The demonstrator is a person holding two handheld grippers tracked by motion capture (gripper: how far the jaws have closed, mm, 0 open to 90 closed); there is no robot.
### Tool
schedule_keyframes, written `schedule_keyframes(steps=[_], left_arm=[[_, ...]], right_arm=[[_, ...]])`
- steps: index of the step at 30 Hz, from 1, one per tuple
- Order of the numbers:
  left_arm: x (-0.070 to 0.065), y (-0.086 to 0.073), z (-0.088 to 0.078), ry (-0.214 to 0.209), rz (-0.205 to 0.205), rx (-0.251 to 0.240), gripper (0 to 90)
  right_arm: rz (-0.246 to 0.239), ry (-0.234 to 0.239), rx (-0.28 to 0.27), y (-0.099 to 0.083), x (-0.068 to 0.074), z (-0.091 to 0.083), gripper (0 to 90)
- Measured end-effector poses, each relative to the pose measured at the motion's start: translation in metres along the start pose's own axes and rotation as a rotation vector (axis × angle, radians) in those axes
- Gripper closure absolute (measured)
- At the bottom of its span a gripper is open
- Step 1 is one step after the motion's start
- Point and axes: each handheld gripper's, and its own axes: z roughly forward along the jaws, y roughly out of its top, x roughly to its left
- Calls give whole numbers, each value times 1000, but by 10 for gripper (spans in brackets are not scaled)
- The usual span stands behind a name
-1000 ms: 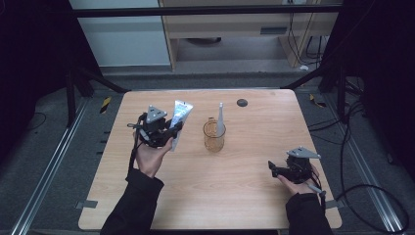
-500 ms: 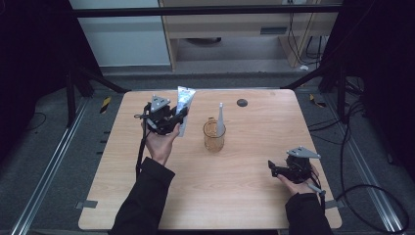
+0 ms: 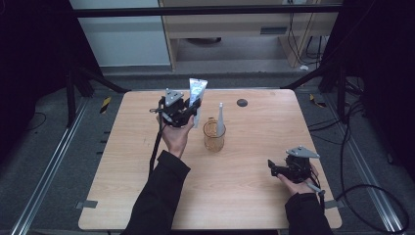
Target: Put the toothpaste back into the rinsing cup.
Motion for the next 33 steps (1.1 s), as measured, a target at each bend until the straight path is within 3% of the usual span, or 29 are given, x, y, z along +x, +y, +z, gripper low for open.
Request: schedule_keyframes(steps=[15, 23, 33], left_arm=[[-13, -12, 30, -30, -2, -27, 693], [-18, -21, 41, -63, -12, -14, 693], [-17, -33, 50, -69, -5, 8, 692]], right_arm=[[-10, -7, -2, -1, 1, 1, 136], [-24, -9, -1, -1, 2, 1, 141], [-25, -7, 1, -1, 2, 2, 142]])
